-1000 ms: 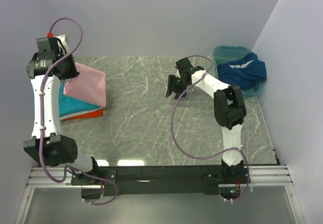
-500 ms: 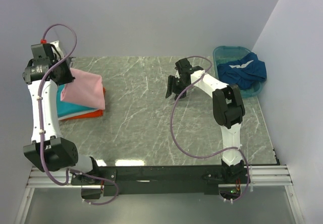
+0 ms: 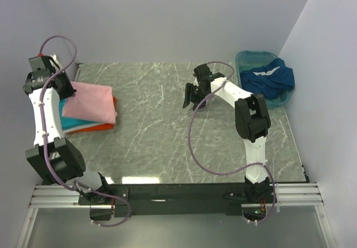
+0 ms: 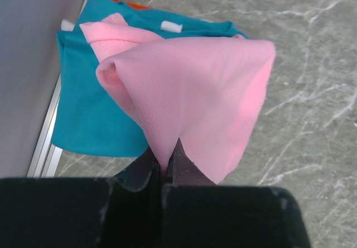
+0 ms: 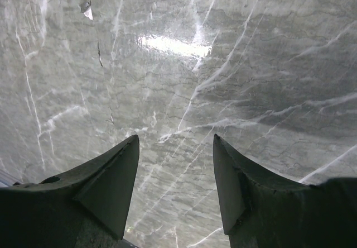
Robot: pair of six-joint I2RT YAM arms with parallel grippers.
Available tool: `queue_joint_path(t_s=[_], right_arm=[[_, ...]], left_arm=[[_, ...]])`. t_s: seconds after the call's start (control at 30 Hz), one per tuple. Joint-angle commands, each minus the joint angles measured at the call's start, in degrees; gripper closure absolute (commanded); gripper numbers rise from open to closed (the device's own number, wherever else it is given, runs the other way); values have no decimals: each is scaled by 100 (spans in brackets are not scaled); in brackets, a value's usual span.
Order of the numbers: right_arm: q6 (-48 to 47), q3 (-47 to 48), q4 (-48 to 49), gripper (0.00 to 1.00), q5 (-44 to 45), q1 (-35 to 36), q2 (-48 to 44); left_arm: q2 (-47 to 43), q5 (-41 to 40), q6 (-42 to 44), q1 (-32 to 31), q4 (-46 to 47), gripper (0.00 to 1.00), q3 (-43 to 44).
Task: Fold and stack the t-shirts
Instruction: Neatly place the folded tshirt to the corner
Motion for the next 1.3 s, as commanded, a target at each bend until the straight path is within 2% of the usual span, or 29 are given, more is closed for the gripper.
queue_joint_path(t_s=[0.0,0.17,0.5,0.57,0.6,0.63,0.7,0.73,0.83,1.07,1.17,1.27], right_arm=[[-113,138,-70,38,-54,-46,-84],[-157,33,-96,38,-19,-37,-206],[-192,-196,-87,38,25,-46,-409],[-236,-204,-96,37,60,-46,-453],[-245,-213,-88,37,60,-37,-461],[-262,-231,-70,37,69,-37,-505],[-280,-310,-9,37,139,-37,-567],[-297,-327,26,37,174,-46,-628],[-333,-433,114,36,288,-46,-777],[-341,-810,387,36,534,-63,-1313],[-359,-986,501,36,648,-72,-1612],[-350,-1188,607,36,771,-90,-1928]], left_arm=[[72,103,8,195,619,100,-217],[415,165,8,503,761,100,-218],[811,-397,-44,749,849,99,-174],[837,-651,-132,784,779,85,-87],[854,-652,-167,793,753,75,-60],[846,-852,-237,811,735,54,-25],[828,-1047,-299,811,691,38,28],[820,-1100,-325,802,682,26,28],[706,-1328,-413,811,665,16,37],[170,-1233,-668,784,963,7,-42],[-217,-1136,-800,513,1261,5,-234],[-603,-1249,-967,-31,1629,4,-541]])
